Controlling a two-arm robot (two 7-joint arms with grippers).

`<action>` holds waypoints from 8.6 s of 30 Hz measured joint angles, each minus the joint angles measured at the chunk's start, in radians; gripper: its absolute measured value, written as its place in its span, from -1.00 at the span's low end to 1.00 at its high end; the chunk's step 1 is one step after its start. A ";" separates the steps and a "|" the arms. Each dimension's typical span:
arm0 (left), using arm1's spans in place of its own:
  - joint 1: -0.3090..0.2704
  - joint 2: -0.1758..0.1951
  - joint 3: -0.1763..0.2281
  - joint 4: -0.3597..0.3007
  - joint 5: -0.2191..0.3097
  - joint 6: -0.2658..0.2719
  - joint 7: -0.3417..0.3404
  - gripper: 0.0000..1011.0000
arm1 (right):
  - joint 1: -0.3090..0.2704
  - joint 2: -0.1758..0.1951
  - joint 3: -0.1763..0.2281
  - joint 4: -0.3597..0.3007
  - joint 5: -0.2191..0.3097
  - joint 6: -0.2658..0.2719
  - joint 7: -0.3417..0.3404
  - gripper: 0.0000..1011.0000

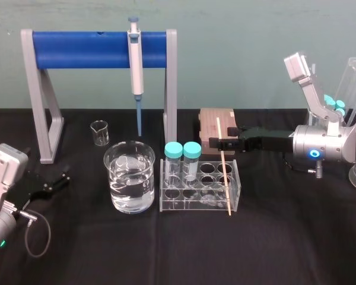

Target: Hold the thermometer with one hand and immerse one end into the beaker, then reinsert it into the test tube rack.

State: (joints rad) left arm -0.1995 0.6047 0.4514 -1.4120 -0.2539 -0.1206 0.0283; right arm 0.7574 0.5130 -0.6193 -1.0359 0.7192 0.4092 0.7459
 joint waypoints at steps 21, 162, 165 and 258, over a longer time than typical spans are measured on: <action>0.000 0.000 0.000 0.000 0.000 0.000 0.000 0.99 | 0.022 -0.014 -0.027 0.039 0.003 -0.013 0.021 0.98; 0.000 0.000 0.000 0.000 0.000 0.000 0.000 0.99 | -0.056 0.098 0.000 -0.170 0.185 0.020 -0.114 -0.89; 0.000 0.000 0.000 0.000 0.000 0.000 0.000 0.99 | -0.060 0.102 -0.002 -0.178 0.189 0.023 -0.117 -0.89; 0.000 0.000 0.000 0.000 0.000 0.000 0.000 0.99 | 0.052 -0.200 -0.077 -0.165 0.022 -0.174 -0.144 -0.89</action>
State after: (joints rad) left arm -0.1995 0.6047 0.4513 -1.4120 -0.2539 -0.1205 0.0283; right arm 0.8099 0.3133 -0.6960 -1.2011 0.7415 0.2348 0.6020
